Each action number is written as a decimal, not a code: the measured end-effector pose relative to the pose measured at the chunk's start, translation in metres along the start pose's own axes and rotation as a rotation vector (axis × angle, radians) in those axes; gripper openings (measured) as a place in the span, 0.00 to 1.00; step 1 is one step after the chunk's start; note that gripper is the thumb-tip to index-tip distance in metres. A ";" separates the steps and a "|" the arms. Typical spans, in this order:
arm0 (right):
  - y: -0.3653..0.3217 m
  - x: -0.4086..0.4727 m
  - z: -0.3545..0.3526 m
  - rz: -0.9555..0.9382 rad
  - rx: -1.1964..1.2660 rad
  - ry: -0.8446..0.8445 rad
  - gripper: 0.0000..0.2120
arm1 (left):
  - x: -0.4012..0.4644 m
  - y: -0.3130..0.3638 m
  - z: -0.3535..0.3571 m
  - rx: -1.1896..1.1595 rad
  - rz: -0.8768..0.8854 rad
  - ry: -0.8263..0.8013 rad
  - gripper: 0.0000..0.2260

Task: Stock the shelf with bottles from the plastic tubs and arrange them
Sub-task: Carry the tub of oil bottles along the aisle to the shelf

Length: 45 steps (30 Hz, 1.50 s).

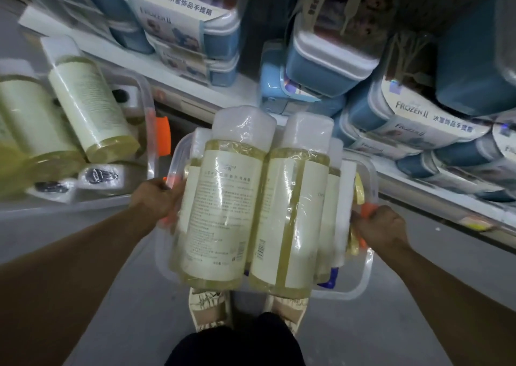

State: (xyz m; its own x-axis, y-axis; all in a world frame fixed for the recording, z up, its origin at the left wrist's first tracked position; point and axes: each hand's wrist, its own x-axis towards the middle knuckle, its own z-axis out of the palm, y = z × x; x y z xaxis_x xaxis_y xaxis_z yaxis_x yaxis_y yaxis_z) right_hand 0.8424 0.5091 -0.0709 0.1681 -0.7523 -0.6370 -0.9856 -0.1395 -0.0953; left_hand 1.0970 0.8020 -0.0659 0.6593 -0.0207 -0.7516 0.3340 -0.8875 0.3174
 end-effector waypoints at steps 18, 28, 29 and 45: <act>0.020 0.023 0.031 0.021 0.049 0.023 0.24 | 0.018 0.010 0.023 0.029 -0.020 -0.016 0.18; 0.020 0.019 0.040 0.043 0.098 0.072 0.25 | 0.017 0.004 0.028 0.064 0.038 0.035 0.16; 0.019 0.017 0.040 0.041 0.099 0.080 0.25 | 0.015 0.005 0.029 0.079 0.041 0.040 0.16; 0.008 -0.044 -0.002 -0.201 -0.188 0.008 0.32 | -0.020 0.007 0.006 0.435 0.240 0.017 0.19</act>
State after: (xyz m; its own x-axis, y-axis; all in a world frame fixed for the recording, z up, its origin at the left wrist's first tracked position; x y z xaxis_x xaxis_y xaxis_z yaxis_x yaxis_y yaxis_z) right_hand 0.8275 0.5402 -0.0423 0.3606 -0.7024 -0.6136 -0.9121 -0.4030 -0.0747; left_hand 1.0822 0.7937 -0.0526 0.6955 -0.2439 -0.6759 -0.1383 -0.9685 0.2072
